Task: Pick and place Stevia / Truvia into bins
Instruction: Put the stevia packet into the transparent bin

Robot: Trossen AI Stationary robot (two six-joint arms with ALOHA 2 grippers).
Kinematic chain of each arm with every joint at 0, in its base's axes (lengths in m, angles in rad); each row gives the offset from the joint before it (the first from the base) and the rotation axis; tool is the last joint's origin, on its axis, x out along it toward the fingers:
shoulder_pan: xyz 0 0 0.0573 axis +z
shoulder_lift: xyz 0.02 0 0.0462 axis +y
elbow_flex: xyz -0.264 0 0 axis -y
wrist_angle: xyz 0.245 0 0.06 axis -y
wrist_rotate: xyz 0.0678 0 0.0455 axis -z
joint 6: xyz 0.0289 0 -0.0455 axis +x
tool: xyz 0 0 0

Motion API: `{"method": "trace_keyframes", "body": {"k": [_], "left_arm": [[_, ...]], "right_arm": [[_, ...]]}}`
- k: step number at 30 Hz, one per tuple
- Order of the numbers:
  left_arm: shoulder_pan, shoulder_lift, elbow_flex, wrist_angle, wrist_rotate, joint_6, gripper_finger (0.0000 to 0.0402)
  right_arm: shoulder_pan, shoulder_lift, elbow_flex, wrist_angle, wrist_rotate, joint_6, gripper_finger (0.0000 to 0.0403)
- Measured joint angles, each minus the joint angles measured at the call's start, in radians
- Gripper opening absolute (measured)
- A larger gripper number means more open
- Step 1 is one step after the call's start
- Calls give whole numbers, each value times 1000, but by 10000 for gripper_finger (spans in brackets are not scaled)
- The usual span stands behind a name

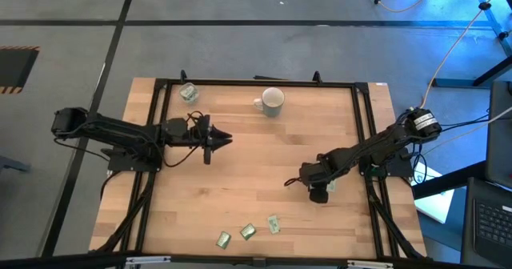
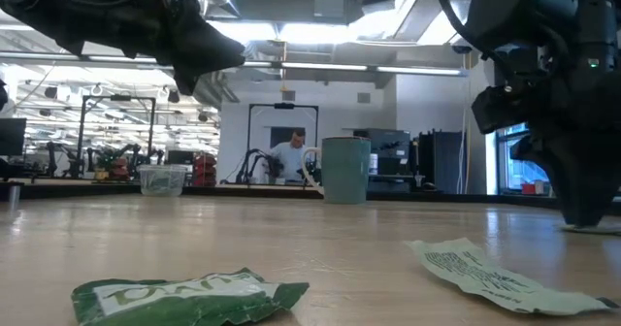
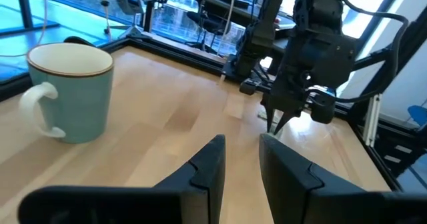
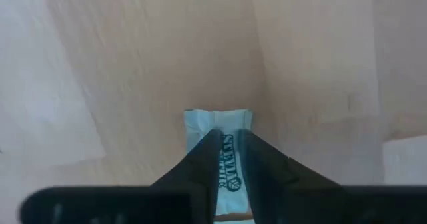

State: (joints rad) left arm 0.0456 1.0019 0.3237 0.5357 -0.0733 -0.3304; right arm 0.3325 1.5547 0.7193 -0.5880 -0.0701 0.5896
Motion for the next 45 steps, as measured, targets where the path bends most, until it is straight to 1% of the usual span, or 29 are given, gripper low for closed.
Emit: {"method": "trace_keyframes", "body": {"k": [5, 8, 12, 15, 19, 23, 27, 29, 31, 33, 36, 38, 41, 45], "left_arm": [[0, 0, 0, 0, -20, 0, 86], [0, 0, 0, -1, -20, 0, 86], [0, 0, 0, -1, -20, -14, 86], [0, 0, 0, -1, -20, -26, 86], [0, 0, 0, -1, -20, -25, 86], [-2, 0, 0, -5, -20, 6, 86], [-12, 7, 0, -4, -21, -38, 87], [-13, 16, 0, 0, -21, -60, 87], [-16, 32, 0, -4, -22, -76, 87], [-23, 54, 0, 2, -23, -60, 87], [-46, 101, 0, 56, -60, 24, 87], [-71, 139, 0, 123, -109, 124, 87], [-114, 196, 1, 233, -165, 300, 87], [-163, 262, 11, 345, -295, 416, 87]], "right_arm": [[0, 0, -4, 12, 4, -27, 24], [0, 0, -4, 22, 2, -48, 8], [2, 0, 1, 26, 37, -50, 4], [0, 5, 30, 29, 58, -83, 2], [0, 7, 107, 29, 149, -156, 1], [0, 6, 197, 54, 303, -278, 1], [0, 4, 259, 190, 430, -524, 1], [-4, 4, 270, 303, 493, -638, 0], [-13, 4, 273, 443, 550, -718, 0], [-32, 4, 273, 566, 574, -761, 0], [-65, 16, 273, 740, 580, -796, 0], [-88, 36, 274, 849, 580, -811, 0], [-121, 70, 274, 965, 580, -857, 0], [-150, 122, 274, 1082, 581, -882, 0]]}}
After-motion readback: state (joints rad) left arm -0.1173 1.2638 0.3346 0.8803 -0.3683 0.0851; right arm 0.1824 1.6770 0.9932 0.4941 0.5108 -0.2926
